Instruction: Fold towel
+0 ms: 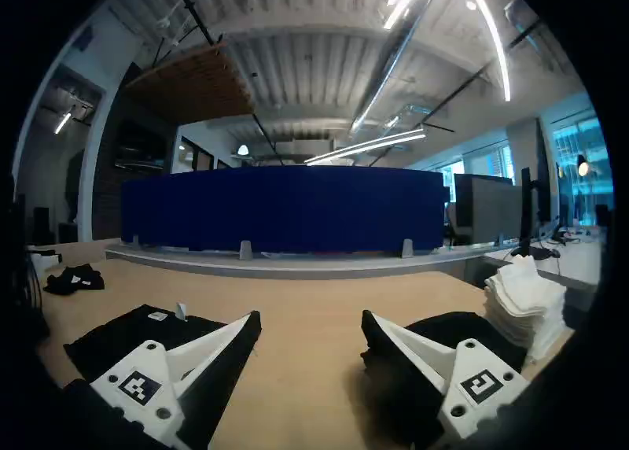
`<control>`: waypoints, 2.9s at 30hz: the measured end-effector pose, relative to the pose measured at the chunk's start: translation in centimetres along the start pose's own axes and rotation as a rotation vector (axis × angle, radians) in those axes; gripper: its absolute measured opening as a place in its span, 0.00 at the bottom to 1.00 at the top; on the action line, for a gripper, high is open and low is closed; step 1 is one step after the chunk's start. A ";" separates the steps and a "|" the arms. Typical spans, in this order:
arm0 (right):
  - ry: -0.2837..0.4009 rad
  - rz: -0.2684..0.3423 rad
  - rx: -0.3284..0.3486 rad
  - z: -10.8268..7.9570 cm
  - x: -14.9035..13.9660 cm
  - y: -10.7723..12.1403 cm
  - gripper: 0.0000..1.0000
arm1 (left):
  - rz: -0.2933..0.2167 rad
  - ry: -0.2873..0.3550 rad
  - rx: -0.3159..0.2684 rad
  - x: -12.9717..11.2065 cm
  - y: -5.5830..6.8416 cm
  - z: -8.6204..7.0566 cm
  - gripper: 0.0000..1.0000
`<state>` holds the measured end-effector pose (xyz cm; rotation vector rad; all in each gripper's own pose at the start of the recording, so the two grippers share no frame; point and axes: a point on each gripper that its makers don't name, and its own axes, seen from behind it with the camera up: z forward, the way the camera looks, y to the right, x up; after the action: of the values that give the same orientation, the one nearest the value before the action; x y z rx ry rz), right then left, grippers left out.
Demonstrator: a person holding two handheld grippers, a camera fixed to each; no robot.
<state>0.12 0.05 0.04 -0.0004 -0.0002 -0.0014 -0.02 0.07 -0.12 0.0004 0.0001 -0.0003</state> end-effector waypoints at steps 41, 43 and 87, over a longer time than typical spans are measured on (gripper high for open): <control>0.000 0.000 0.000 0.0 0.0 0.0 1.00 | 0.000 0.000 0.000 0.0 0.1 0.1 0.85; 0.000 0.001 0.000 0.0 -0.1 0.0 1.00 | 0.000 0.000 0.000 0.0 0.1 0.1 0.85; -0.109 -0.044 0.055 -2.7 14.9 -0.6 1.00 | 0.110 -0.140 -0.126 14.9 4.7 -2.4 0.85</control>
<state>15.03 -0.60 -2.65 0.0549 -0.1095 -0.0451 14.88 4.73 -2.53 -0.1260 -0.1397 0.1097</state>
